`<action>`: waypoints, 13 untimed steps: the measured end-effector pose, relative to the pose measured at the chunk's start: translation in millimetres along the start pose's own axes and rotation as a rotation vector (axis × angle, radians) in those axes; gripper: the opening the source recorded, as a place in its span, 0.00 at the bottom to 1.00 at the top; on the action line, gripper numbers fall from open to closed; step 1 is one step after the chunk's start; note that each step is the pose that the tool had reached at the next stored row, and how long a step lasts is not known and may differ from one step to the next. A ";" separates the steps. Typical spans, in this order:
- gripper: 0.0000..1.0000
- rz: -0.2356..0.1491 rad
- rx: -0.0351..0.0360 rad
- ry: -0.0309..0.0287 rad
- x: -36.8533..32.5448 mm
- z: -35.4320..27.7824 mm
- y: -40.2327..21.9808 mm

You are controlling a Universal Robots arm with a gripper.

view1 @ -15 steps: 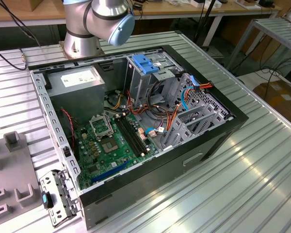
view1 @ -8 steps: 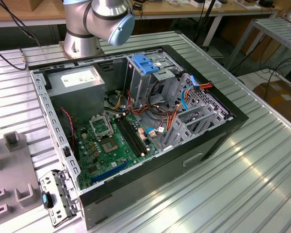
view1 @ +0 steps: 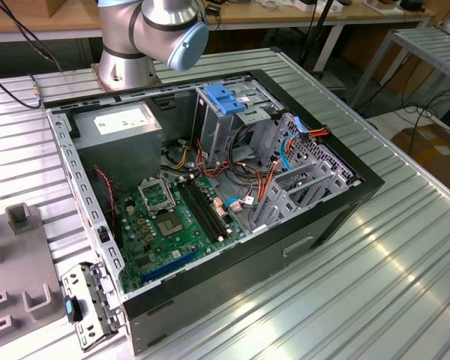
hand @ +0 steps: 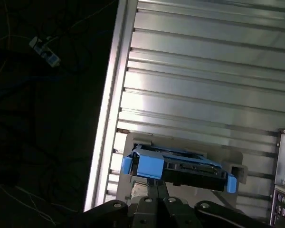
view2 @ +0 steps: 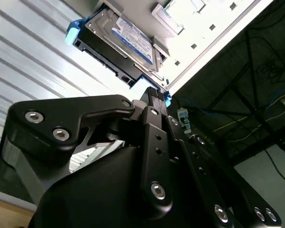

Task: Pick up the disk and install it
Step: 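Pick up the disk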

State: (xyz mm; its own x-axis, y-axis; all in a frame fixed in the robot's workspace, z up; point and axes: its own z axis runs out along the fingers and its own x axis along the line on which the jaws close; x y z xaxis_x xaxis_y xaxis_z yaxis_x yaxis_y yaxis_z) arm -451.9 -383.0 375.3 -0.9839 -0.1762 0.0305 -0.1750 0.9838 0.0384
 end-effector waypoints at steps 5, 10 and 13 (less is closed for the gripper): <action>0.11 -0.128 0.0039 0.0049 0.0 0.0 0.0; 0.11 -0.206 0.0063 0.0079 0.0 0.0 0.0; 0.11 -0.212 0.0065 0.0081 0.0 0.0 0.0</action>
State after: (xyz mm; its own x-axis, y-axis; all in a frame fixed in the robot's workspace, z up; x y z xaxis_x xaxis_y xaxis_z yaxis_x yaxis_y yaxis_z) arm -451.9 -383.0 375.3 -0.9248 -0.3793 0.0305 -0.3781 0.9250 0.0384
